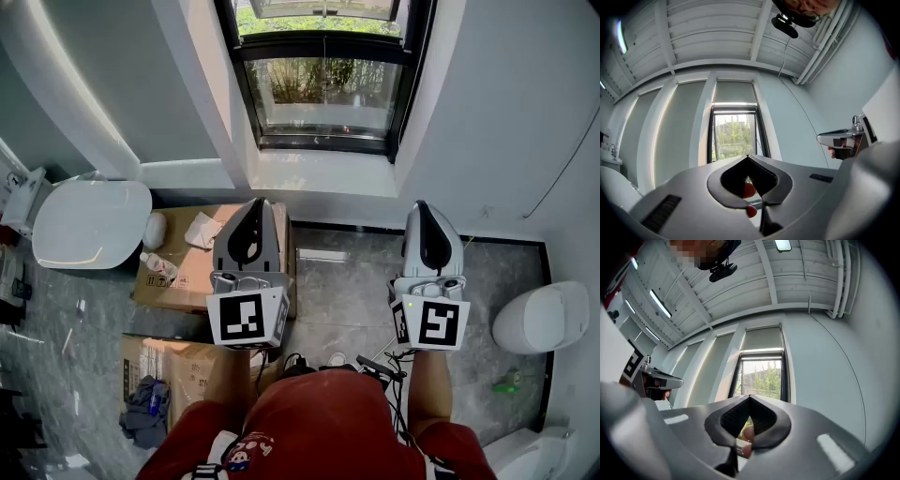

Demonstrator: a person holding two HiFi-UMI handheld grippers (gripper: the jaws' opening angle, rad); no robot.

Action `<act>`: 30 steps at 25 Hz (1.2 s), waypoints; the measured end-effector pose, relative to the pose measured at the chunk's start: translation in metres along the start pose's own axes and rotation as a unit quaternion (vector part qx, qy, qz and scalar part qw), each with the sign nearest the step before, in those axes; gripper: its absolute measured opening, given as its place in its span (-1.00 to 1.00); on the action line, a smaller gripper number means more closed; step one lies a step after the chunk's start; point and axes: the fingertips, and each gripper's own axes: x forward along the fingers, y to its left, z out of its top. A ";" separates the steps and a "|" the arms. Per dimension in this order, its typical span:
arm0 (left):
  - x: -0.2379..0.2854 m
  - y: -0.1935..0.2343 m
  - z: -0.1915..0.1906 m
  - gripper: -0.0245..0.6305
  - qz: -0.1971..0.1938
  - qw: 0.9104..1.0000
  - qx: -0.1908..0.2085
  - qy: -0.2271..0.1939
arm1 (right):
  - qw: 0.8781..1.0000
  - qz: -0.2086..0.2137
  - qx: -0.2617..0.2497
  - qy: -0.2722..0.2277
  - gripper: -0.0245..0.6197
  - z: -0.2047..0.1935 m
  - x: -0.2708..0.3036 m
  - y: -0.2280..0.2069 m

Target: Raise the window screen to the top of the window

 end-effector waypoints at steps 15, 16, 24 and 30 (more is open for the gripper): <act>-0.003 -0.059 -0.014 -0.91 -0.005 0.999 -0.005 0.033 | 0.999 -0.006 0.043 0.001 -0.90 -0.021 -0.038 -0.051; -0.003 -0.060 -0.014 -0.91 -0.005 0.999 -0.003 0.033 | 0.999 -0.006 0.044 0.001 -0.90 -0.021 -0.038 -0.051; 0.011 -0.062 -0.014 -0.91 -0.002 1.000 -0.008 0.022 | 1.000 -0.010 0.023 0.000 -0.90 -0.025 -0.030 -0.061; 0.035 -0.041 -0.026 -0.91 0.003 0.999 -0.030 0.013 | 1.000 -0.009 0.001 -0.003 -0.90 -0.029 0.000 -0.058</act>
